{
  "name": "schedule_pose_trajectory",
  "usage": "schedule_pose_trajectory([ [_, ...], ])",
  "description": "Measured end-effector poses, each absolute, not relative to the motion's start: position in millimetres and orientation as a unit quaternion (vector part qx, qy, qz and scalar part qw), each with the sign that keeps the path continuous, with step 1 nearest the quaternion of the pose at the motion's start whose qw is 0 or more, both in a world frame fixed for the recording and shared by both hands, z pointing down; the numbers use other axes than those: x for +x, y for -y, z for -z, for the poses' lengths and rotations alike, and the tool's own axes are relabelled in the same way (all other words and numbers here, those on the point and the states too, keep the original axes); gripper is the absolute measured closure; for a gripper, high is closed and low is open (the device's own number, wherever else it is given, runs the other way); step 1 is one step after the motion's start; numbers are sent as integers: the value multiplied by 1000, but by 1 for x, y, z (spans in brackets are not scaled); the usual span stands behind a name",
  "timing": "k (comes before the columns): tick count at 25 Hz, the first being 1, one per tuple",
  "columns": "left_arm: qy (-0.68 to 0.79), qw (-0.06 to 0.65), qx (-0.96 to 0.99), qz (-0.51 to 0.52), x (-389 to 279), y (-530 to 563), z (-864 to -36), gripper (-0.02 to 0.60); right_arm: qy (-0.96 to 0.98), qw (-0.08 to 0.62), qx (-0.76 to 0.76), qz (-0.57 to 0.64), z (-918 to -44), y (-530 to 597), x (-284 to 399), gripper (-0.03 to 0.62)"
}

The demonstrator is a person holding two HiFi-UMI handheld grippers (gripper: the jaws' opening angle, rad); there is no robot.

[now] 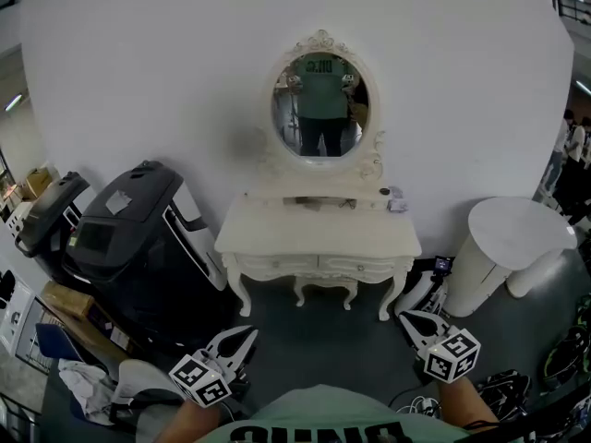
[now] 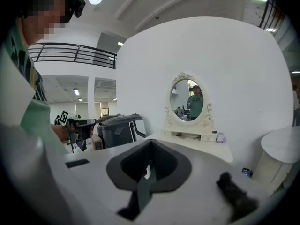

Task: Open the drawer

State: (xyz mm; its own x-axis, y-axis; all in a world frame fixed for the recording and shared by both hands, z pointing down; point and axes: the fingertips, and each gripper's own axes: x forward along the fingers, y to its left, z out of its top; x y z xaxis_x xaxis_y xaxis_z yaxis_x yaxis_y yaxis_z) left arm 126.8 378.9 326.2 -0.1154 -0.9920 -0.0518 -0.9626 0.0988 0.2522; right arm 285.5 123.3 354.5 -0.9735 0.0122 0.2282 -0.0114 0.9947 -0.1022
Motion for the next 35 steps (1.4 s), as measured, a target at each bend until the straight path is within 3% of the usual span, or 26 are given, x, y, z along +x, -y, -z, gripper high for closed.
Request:
schedule_pose_trajectory([
  [20, 723, 65, 680, 104, 167, -307, -320, 572, 993, 74, -8, -93, -353, -72, 334, 582],
  [35, 719, 102, 680, 103, 221, -242, -339, 572, 987, 87, -47, -124, -379, -24, 369, 582],
])
